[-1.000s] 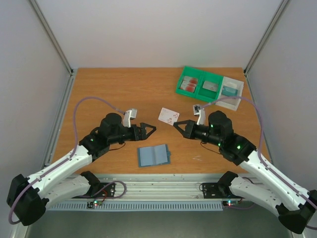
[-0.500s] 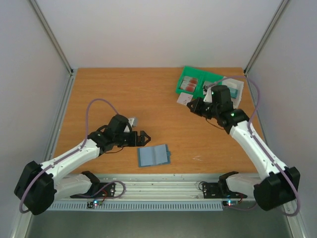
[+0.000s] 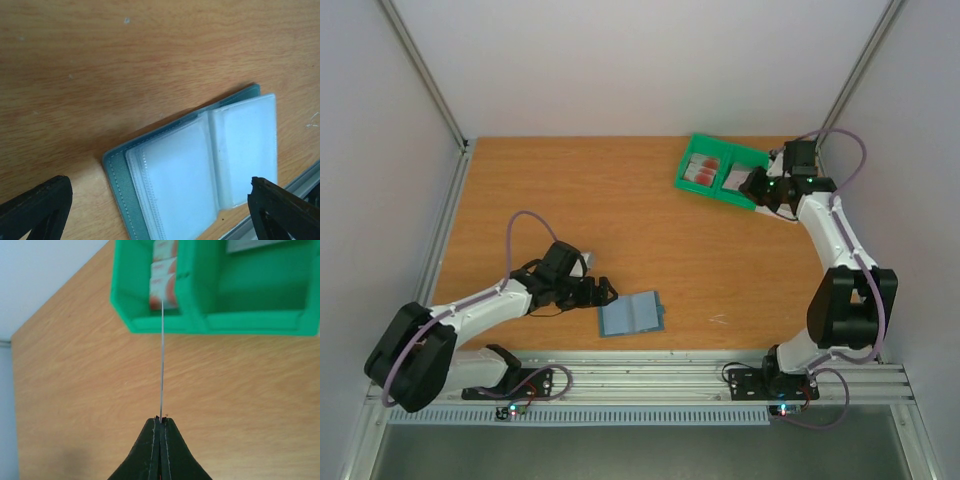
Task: Take the credit cards out of the card holder
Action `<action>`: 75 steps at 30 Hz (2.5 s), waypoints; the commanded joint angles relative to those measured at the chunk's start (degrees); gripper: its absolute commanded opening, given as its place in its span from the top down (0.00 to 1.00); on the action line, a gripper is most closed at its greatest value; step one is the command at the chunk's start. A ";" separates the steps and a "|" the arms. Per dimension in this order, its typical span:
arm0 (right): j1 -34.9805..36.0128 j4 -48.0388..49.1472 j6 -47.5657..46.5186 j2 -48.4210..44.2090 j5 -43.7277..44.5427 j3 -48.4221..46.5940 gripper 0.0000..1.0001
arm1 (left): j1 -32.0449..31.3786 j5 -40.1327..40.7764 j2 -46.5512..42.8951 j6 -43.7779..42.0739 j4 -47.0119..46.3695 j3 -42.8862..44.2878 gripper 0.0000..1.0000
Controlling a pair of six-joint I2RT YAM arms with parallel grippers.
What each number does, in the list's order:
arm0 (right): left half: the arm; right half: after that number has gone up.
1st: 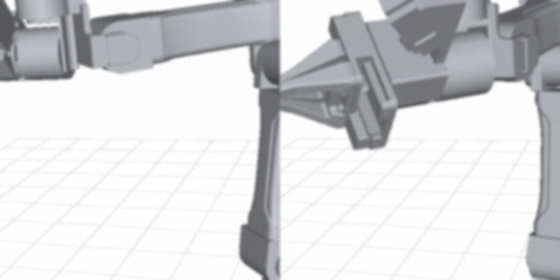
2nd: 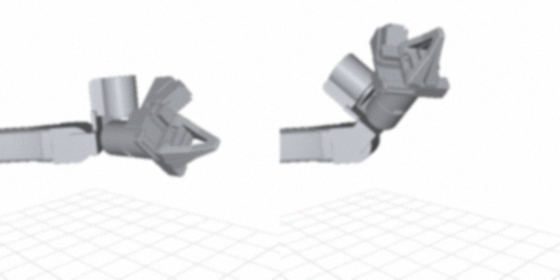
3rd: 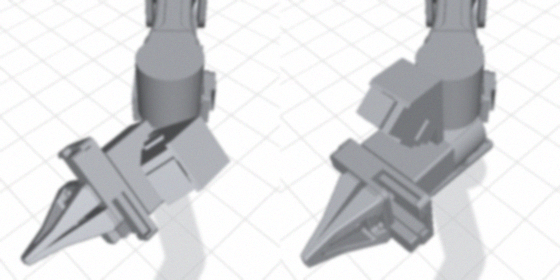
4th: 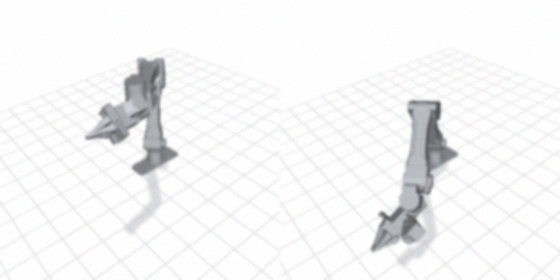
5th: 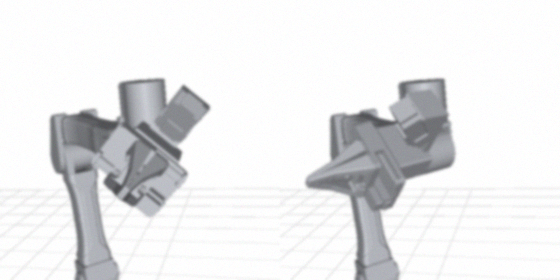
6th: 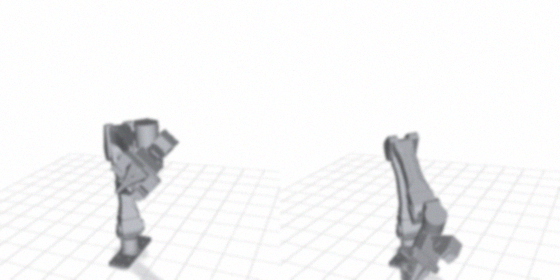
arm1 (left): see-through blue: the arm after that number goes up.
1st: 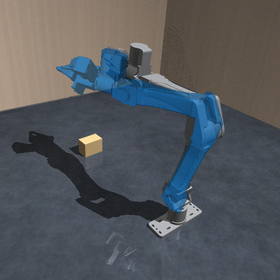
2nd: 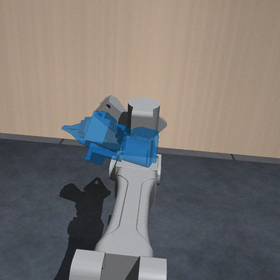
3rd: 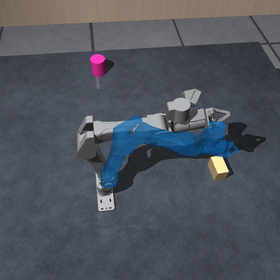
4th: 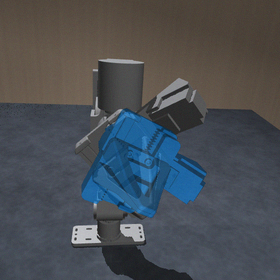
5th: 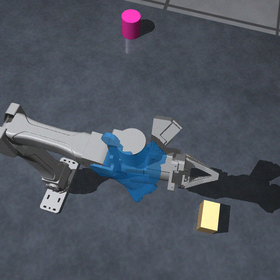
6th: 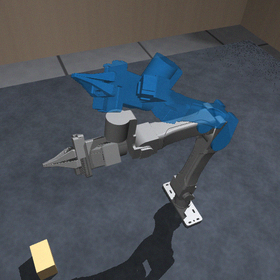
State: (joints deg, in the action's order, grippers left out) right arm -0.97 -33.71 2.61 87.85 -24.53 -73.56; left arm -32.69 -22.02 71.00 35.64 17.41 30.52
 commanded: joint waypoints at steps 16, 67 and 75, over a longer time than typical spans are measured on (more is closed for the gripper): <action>-5.79 -13.94 -8.78 26.11 2.04 -30.69 0.99 | 0.51 -8.10 14.82 0.84 -14.91 0.62 0.28; -3.96 -22.41 -0.22 40.90 -1.69 -51.64 0.64 | 1.40 -2.59 5.36 -3.21 9.22 11.75 0.32; 4.46 -12.05 4.25 23.40 -4.34 -24.76 0.63 | -0.01 -4.04 1.48 -4.52 13.85 13.49 0.37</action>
State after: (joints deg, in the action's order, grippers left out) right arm -0.56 -51.70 3.03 120.07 -27.03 -110.30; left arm -31.81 -24.36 75.48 32.67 28.18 42.35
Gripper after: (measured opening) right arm 0.372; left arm 0.632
